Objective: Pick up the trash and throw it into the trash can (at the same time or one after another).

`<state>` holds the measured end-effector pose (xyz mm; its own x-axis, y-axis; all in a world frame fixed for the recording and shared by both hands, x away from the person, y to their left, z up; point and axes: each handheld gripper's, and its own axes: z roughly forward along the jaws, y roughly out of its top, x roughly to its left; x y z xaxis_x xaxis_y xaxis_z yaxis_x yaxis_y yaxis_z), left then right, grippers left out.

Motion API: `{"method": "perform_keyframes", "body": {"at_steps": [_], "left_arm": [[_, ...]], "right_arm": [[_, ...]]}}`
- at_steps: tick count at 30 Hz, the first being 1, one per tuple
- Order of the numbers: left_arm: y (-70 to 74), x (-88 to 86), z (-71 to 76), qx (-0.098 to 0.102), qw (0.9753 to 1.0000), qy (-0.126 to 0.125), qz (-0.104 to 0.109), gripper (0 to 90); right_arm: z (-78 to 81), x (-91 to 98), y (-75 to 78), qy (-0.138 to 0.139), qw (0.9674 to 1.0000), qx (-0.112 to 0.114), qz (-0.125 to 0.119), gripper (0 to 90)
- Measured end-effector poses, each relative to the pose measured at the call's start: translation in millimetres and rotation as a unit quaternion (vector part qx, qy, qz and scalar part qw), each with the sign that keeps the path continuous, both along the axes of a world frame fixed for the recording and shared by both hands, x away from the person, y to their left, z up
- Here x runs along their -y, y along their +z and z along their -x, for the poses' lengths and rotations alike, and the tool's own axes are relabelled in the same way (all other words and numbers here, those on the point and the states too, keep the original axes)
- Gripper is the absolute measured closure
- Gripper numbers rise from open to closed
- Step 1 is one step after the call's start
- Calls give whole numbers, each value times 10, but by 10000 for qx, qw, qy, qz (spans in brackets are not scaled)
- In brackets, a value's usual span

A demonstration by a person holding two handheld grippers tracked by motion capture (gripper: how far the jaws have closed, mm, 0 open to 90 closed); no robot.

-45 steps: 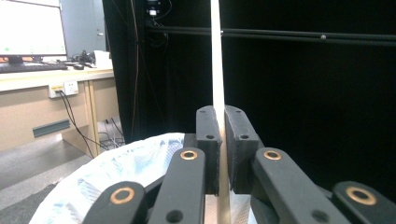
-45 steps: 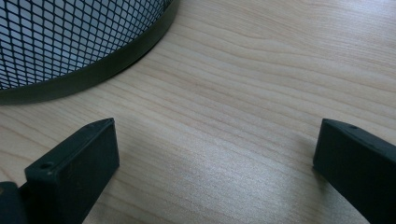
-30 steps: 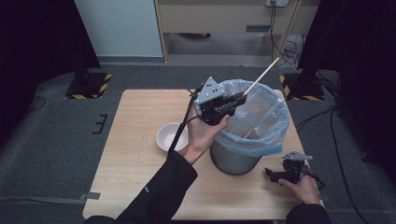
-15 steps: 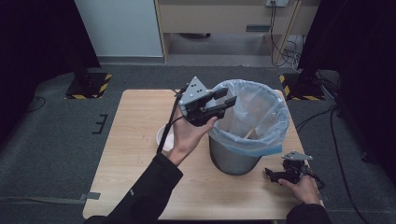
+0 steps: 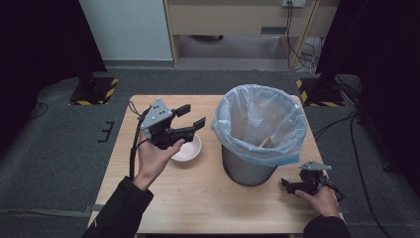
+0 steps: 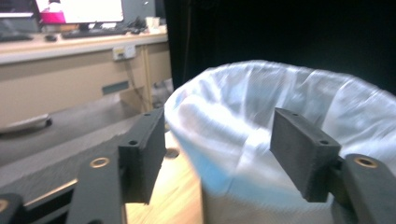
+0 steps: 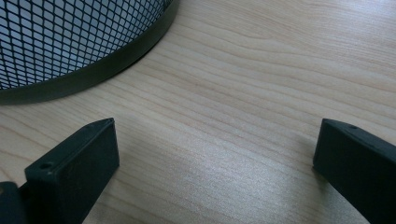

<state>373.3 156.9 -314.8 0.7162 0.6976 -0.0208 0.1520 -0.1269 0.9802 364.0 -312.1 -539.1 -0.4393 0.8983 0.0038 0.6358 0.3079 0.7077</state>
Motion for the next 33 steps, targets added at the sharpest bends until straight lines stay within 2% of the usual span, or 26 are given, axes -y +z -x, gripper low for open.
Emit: {"method": "perform_keyframes", "body": {"at_steps": [3,4,5,7,8,9,11,13,18,19,21,22,23,24,25,26,28,33], "left_arm": [[-174,-135,-45,-206,9996,216,17,317],[-174,-135,-45,-206,9996,216,17,312],[-297,-202,-82,-312,9989,337,-82,305],[-417,-257,-119,-468,9978,415,-230,291],[-417,-257,-119,-468,9978,415,-230,290],[-530,-317,-154,-583,9964,512,-328,287],[-587,-347,-170,-631,9959,569,-315,279],[-761,-433,-219,-806,9934,728,-367,273],[-1074,-585,-299,-1175,9870,992,-463,256],[-1074,-585,-299,-1175,9870,992,-463,255],[-1194,-642,-342,-1330,9832,1096,-599,250],[-1270,-684,-375,-1410,9805,1193,-670,248],[-1312,-705,-393,-1469,9792,1230,-670,246],[-1312,-705,-393,-1469,9792,1230,-670,246],[-1393,-736,-425,-1555,9768,1290,-704,246],[-1393,-736,-425,-1555,9768,1290,-704,246],[-1511,-767,-474,-1687,9737,1346,-728,247],[-1685,-798,-555,-1849,9683,1471,-814,250]], "right_arm": [[0,0,0,-1,10000,0,-1,4],[0,0,0,-1,10000,0,-1,4],[0,0,0,-1,10000,0,0,4],[0,0,0,0,10000,0,0,4],[0,0,0,0,10000,0,0,4],[0,0,0,0,10000,2,0,4],[0,0,0,0,10000,1,0,4],[0,0,0,-1,10000,0,-1,4],[0,0,0,1,10000,2,-1,4],[0,0,0,0,10000,1,-1,4],[0,0,0,1,10000,2,0,4],[0,0,0,0,10000,1,-1,4],[0,0,0,0,10000,0,0,4],[0,0,0,0,10000,0,0,4],[0,0,0,0,10000,1,-1,4],[0,0,0,0,10000,1,-1,4],[0,0,0,-1,10000,-1,-1,4],[0,0,0,0,10000,0,0,4]]}}
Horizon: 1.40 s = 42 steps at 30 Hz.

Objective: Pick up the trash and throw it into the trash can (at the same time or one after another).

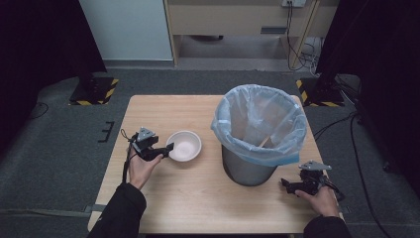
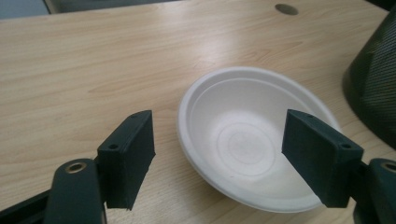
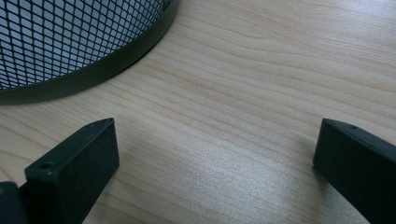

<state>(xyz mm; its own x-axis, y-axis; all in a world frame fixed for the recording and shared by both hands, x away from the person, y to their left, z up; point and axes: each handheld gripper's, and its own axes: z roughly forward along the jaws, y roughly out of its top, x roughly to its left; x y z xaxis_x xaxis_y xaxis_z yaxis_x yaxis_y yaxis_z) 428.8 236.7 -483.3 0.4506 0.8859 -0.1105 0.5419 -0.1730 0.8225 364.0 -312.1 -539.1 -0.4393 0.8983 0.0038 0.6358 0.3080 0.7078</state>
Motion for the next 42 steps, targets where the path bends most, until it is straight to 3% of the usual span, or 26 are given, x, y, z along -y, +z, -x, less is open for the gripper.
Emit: {"method": "perform_keyframes", "body": {"at_steps": [5,9,18,24,28,34,42], "left_arm": [[-155,22,-79,-254,9997,36,60,258],[-212,36,-116,-318,9995,66,3,276],[-290,28,-161,-777,9967,70,236,505],[-275,24,-152,-906,9955,100,257,671],[-254,-7,-142,-987,9941,120,437,762],[-184,-39,-121,-913,9932,156,702,814],[53,-57,-42,-412,9947,71,940,840]], "right_arm": [[0,0,0,-1,10000,0,0,4],[0,0,0,0,10000,1,0,4],[0,0,0,-1,10000,0,-1,4],[0,0,0,0,10000,1,-1,4],[0,0,0,-1,10000,1,-1,4],[0,0,0,0,10000,-1,-1,4],[0,0,0,1,10000,-1,0,4]]}}
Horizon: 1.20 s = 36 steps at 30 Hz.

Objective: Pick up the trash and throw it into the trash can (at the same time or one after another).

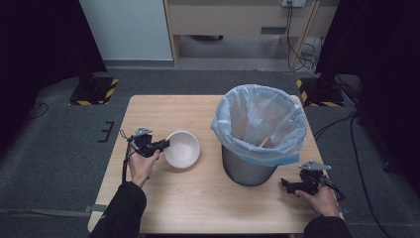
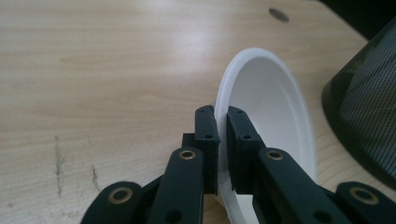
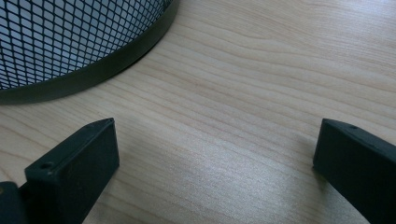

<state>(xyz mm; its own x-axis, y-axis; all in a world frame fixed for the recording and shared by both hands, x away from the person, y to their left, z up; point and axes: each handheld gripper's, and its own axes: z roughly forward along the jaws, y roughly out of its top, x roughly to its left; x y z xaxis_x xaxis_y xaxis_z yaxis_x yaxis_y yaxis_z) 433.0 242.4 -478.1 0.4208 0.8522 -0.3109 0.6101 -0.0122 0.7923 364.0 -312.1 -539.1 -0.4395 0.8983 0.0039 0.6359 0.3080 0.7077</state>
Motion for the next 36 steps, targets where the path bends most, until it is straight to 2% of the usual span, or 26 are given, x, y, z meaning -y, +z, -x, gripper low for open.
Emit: {"method": "perform_keyframes", "body": {"at_steps": [7,10,11,12,13,16,22,23,24,25,26,36], "left_arm": [[207,-38,79,418,9991,-11,70,840],[352,-69,148,689,9976,-15,96,840],[352,-69,148,689,9976,-15,96,840],[424,-88,181,835,9964,4,112,840],[424,-88,181,835,9964,4,112,840],[542,-129,233,1062,9942,21,170,840],[702,-161,309,1344,9907,35,208,840],[702,-161,309,1344,9907,35,208,840],[760,-165,335,1452,9891,39,225,839],[760,-165,335,1452,9891,39,225,839],[811,-169,358,1538,9878,44,247,839],[986,-181,438,1797,9829,-4,392,839]], "right_arm": [[0,0,0,0,10000,-1,-1,4],[0,0,0,0,10000,0,1,4],[0,0,0,-1,10000,-1,1,4],[0,0,0,0,10000,0,0,4],[0,0,0,0,10000,-1,0,4],[0,0,0,-2,10000,-1,0,4],[0,0,0,-1,10000,0,1,4],[0,0,0,-1,10000,0,1,4],[0,0,0,-1,10000,0,0,4],[0,0,0,-1,10000,0,0,4],[0,0,0,0,10000,0,0,4],[0,0,0,0,10000,-1,0,4]]}}
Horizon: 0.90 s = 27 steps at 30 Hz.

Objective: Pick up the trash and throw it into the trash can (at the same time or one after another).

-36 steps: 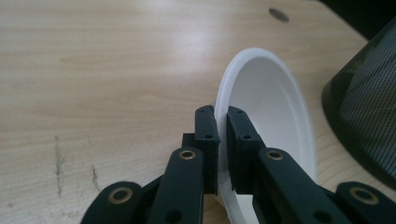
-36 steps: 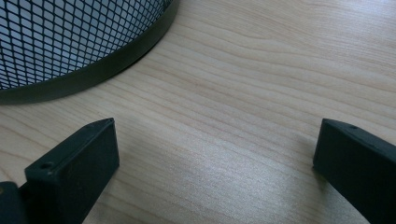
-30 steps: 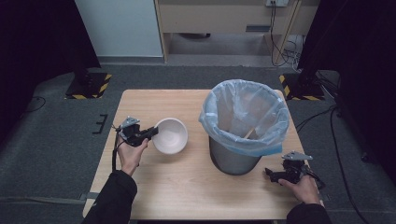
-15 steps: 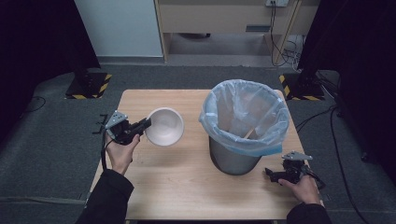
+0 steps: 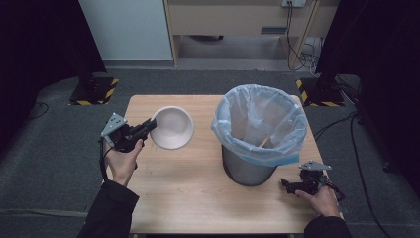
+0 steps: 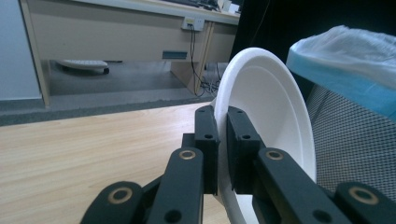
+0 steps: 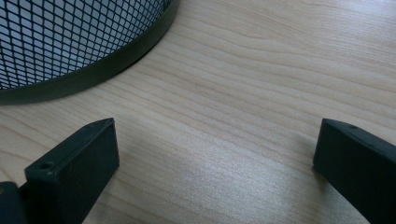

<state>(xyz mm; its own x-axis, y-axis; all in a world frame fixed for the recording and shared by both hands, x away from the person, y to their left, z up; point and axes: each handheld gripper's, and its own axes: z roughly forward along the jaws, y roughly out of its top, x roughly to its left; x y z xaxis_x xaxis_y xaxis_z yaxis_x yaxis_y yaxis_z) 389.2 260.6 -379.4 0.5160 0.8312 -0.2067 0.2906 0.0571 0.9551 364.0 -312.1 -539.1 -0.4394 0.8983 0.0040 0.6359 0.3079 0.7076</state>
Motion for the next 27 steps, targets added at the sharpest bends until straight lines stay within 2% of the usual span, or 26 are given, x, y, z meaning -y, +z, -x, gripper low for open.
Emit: {"method": "perform_keyframes", "body": {"at_steps": [7,12,16,27], "left_arm": [[128,24,74,248,9997,-66,28,839],[246,57,148,475,9987,-125,124,839],[301,67,183,566,9981,-162,174,840],[501,116,308,905,9948,-296,361,839]], "right_arm": [[0,0,0,0,10000,0,0,4],[0,0,0,0,10000,0,0,4],[0,0,0,0,10000,0,0,4],[0,0,0,1,10000,1,0,4]]}}
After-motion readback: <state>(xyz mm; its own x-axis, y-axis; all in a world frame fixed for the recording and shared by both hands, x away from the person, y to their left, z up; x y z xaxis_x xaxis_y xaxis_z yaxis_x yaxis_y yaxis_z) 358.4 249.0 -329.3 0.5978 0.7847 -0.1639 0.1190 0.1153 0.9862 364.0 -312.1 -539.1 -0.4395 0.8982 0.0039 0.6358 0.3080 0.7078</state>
